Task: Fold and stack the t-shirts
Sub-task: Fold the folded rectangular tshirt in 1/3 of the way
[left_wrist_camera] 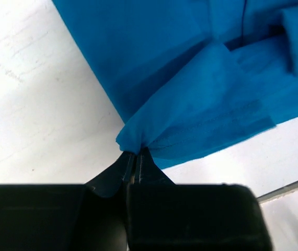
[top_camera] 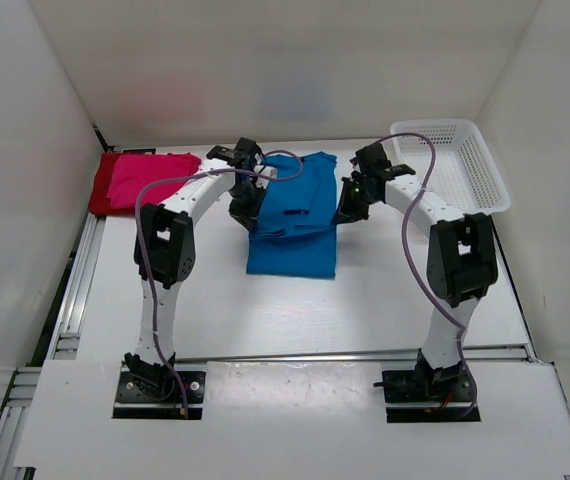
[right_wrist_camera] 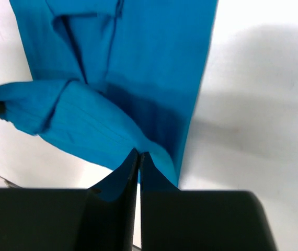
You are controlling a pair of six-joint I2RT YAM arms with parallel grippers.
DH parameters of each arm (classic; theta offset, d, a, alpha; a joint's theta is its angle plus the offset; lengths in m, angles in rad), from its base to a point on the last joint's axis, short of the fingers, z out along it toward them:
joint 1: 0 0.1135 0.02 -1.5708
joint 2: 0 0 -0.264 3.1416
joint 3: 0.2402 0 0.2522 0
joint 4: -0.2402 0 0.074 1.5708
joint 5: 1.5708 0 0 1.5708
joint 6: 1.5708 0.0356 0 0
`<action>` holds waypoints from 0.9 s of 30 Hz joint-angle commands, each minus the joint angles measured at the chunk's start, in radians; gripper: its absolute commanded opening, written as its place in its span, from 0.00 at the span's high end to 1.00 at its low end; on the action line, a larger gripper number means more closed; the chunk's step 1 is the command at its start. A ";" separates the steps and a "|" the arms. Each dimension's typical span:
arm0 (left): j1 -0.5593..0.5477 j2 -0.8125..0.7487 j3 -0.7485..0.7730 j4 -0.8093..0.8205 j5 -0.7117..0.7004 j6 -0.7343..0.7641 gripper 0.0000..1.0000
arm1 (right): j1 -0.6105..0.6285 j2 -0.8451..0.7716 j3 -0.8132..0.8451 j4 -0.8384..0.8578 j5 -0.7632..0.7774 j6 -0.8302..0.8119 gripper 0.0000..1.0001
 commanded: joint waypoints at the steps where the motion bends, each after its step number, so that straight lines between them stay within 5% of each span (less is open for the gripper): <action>1: -0.003 -0.009 0.049 0.048 -0.014 0.004 0.90 | -0.018 0.053 0.072 -0.012 -0.065 -0.038 1.00; 9: 0.006 0.034 0.060 0.106 -0.052 0.004 0.81 | -0.039 0.189 0.180 -0.030 -0.114 -0.056 1.00; 10: 0.006 0.034 0.060 0.119 -0.066 0.004 0.78 | -0.052 0.200 0.189 -0.030 -0.114 -0.056 0.91; 13: 0.015 0.057 0.069 0.146 -0.110 0.004 0.59 | -0.075 0.234 0.221 -0.030 -0.114 -0.056 0.69; 14: 0.015 0.069 0.093 0.146 -0.124 0.004 0.40 | -0.088 0.234 0.236 -0.030 -0.114 -0.047 0.67; 20: 0.038 0.019 0.167 0.168 -0.242 0.004 0.17 | -0.055 0.079 0.243 -0.044 0.007 -0.059 0.52; 24: 0.073 -0.098 0.100 0.189 -0.291 0.004 0.14 | 0.071 -0.039 0.108 -0.044 0.201 -0.102 0.58; 27: 0.103 -0.150 0.011 0.211 -0.291 0.004 0.14 | 0.183 -0.062 0.044 -0.007 0.240 -0.123 0.76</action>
